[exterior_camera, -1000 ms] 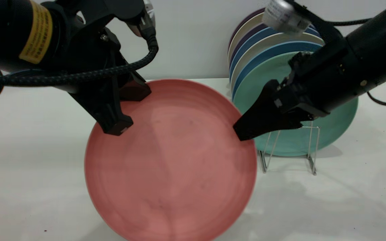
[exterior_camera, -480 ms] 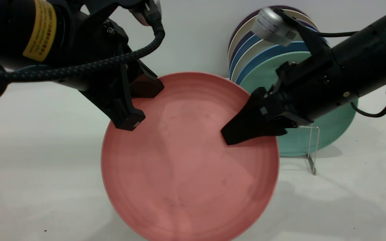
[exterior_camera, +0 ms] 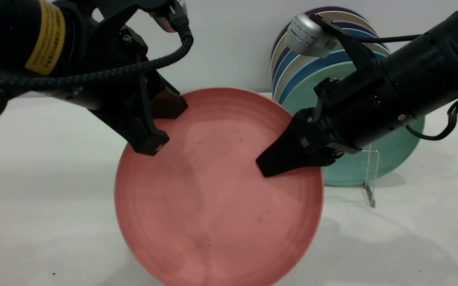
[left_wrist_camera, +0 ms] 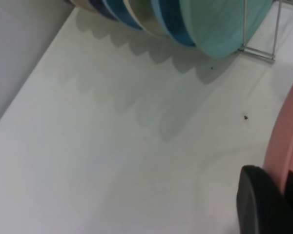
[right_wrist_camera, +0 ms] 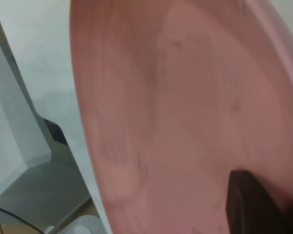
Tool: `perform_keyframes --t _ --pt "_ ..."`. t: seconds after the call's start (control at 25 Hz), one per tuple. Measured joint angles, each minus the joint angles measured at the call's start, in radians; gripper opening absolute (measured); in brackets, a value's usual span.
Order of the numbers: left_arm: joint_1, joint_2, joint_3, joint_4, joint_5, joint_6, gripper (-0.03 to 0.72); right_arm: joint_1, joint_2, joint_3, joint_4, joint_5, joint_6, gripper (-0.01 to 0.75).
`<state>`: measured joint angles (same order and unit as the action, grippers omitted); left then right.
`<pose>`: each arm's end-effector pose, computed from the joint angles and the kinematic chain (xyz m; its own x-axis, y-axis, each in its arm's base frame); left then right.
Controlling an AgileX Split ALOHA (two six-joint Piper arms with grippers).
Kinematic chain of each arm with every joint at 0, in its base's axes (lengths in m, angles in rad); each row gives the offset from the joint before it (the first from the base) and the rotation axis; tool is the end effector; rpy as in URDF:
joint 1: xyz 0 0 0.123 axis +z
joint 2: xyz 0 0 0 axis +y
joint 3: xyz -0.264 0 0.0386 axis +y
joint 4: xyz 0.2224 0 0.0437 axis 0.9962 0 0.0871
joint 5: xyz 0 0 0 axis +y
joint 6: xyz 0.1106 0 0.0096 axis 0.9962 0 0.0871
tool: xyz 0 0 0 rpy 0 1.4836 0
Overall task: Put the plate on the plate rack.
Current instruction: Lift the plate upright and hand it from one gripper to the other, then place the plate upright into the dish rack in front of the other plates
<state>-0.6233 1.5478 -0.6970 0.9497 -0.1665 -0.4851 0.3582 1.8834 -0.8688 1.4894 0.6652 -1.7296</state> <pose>0.2337 -0.1863 0.1814 -0.1562 0.6519 -0.7420 0.8178 0.5067 0.2729 0.2761 0.1763 0.1233 -0.6034 -0.4440 -0.6624 -0.7748 0.5230 0.3551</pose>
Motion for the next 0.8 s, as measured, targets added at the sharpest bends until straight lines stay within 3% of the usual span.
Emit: perform_keyframes --t 0.16,0.36,0.52,0.64,0.8 --pt "-0.003 -0.003 0.000 -0.002 0.122 -0.089 0.121 -0.001 0.000 -0.001 -0.024 -0.030 0.030 0.094" --pt "-0.002 -0.006 0.000 -0.007 0.335 -0.207 0.406 -0.002 0.000 -0.001 -0.071 -0.045 0.052 0.094" --pt "0.001 -0.006 0.000 -0.009 0.431 -0.281 0.575 -0.002 -0.022 -0.001 -0.102 -0.047 0.055 0.094" --pt "0.036 -0.006 0.000 -0.011 0.489 -0.349 0.606 -0.002 -0.066 -0.001 -0.145 -0.062 0.083 0.094" --pt "0.158 -0.006 0.000 -0.011 0.530 -0.482 0.566 -0.002 -0.141 -0.001 -0.267 -0.092 0.184 0.094"
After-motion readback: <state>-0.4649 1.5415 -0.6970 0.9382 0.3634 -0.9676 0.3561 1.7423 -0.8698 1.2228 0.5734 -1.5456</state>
